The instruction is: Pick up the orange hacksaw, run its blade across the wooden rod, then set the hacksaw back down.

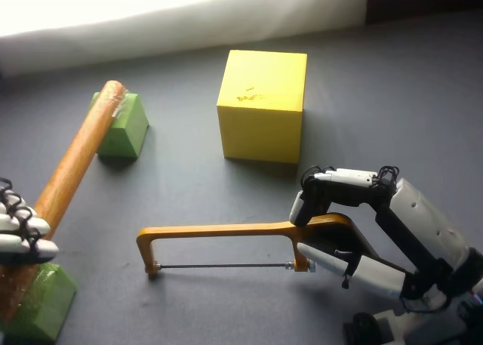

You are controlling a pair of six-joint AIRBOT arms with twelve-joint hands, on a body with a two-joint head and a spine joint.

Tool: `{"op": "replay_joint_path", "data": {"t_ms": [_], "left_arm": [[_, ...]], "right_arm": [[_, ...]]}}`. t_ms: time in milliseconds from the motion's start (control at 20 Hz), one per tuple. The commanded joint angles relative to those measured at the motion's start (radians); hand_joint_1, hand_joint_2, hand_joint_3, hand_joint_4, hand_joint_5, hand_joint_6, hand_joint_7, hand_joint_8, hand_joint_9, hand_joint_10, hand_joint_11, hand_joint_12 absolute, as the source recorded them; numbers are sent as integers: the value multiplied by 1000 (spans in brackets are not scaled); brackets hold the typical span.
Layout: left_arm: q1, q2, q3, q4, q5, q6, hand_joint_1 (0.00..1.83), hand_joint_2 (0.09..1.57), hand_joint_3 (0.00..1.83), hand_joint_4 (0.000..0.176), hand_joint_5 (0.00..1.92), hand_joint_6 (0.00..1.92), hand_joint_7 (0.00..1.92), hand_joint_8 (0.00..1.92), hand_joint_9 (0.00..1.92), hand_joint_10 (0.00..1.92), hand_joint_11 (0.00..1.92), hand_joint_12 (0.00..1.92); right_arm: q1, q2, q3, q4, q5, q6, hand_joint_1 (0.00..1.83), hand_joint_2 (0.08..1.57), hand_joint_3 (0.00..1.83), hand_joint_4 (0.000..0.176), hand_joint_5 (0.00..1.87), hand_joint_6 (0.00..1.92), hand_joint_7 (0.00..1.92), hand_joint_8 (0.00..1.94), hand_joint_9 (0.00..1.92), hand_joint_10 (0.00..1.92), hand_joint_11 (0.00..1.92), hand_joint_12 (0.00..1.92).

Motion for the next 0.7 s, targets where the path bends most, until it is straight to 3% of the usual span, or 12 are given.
{"op": "replay_joint_path", "data": {"t_ms": [0,150,250,300,350,400,450,500,550,600,650], "left_arm": [[-13,12,14,-28,-65,4,49,1225,0,0,153,5,109,5,111,4,0,307],[-16,15,42,-29,-127,21,58,1227,1,0,169,1,117,1,127,2,0,364],[-17,15,53,-114,-164,76,75,1228,1,0,151,0,86,0,96,0,0,318],[-19,16,57,-145,-190,88,55,1226,0,0,154,1,98,3,98,1,0,338],[-21,16,61,-174,-227,106,57,1227,0,0,165,4,110,6,112,6,0,346],[-23,13,66,-199,-280,125,81,1223,0,0,186,7,129,7,133,8,0,387],[-24,12,68,-212,-315,140,82,1222,0,0,190,4,132,4,142,7,0,395],[-24,10,69,-225,-359,142,72,1224,0,0,185,2,136,5,148,8,0,397],[-26,8,70,-225,-392,143,50,1230,3,0,166,0,127,1,139,3,0,384],[-28,5,71,-225,-424,143,50,1230,3,0,166,0,127,1,139,3,0,384],[-34,2,72,-228,-460,143,41,1228,1,0,166,2,118,0,130,0,0,396]], "right_arm": [[-4,1,-2,3,128,21,1187,1207,0,0,728,1264,897,1238,868,942,725,1386],[3,0,-3,42,149,25,1172,1208,0,0,759,1257,858,1258,809,925,677,1401],[9,1,-3,54,158,26,1152,1236,2,2,709,1326,806,1338,782,865,654,1384],[10,1,-3,58,159,30,1148,1232,2,25,739,1329,790,1315,768,792,599,1391],[13,2,-3,59,159,32,1151,1225,0,32,775,1298,779,1308,756,727,571,1391],[15,1,-3,60,158,35,1114,1210,0,0,793,1256,728,663,729,640,528,1386],[18,1,-3,60,157,36,1025,1159,0,0,664,596,772,168,680,467,425,1365],[21,0,-3,60,156,37,990,1132,0,0,688,242,781,77,680,385,390,1343],[23,0,-3,60,156,38,960,1119,0,0,685,83,766,25,675,288,364,1309],[24,-1,-3,60,155,38,960,1119,0,0,685,83,766,25,675,288,364,1309],[24,0,-3,60,155,38,857,1060,0,0,461,2,496,0,473,51,181,1146]]}}
